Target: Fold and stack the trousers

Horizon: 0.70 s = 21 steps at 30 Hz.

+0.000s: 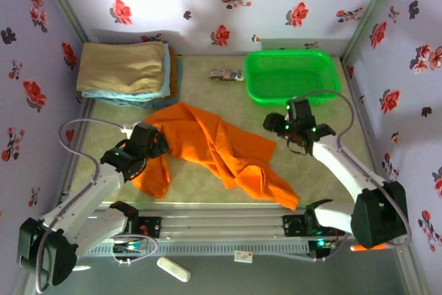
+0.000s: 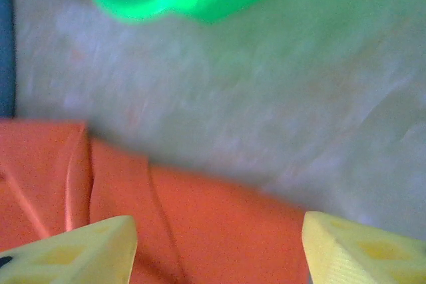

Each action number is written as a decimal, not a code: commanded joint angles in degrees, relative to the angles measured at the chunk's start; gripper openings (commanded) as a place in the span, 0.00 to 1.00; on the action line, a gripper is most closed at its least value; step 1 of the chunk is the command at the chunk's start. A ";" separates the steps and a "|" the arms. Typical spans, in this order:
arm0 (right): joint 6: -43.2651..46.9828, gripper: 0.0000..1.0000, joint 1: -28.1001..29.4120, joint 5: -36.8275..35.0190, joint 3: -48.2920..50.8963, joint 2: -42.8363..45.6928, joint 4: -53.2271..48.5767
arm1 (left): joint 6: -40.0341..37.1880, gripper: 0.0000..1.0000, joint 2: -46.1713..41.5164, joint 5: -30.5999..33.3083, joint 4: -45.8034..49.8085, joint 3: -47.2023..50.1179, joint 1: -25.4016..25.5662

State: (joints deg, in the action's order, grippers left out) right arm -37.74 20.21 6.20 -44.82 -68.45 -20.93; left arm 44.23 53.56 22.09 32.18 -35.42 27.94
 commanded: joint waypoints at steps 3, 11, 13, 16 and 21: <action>-5.03 0.68 2.48 6.19 7.94 -3.16 2.92 | 3.64 0.95 1.90 -4.54 -3.47 5.21 -0.28; -4.63 0.09 2.54 8.88 7.16 -14.18 8.89 | 0.10 0.67 10.22 -7.15 -11.49 6.46 -0.41; -3.57 0.00 2.26 4.95 6.75 -11.51 7.29 | -0.27 0.50 11.01 -7.15 -11.29 6.33 -0.55; -2.67 0.00 -0.35 -0.87 5.98 -5.35 2.62 | -0.88 0.12 10.16 -6.52 -10.02 6.04 -0.76; -3.05 0.00 -12.09 -6.64 7.92 5.51 -3.82 | -1.65 0.00 5.73 -6.58 -8.55 6.15 -0.96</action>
State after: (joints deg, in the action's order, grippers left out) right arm -41.36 13.82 7.64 -36.84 -67.48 -19.20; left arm 43.81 62.17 15.33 22.98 -29.50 27.46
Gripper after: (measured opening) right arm 0.051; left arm 0.065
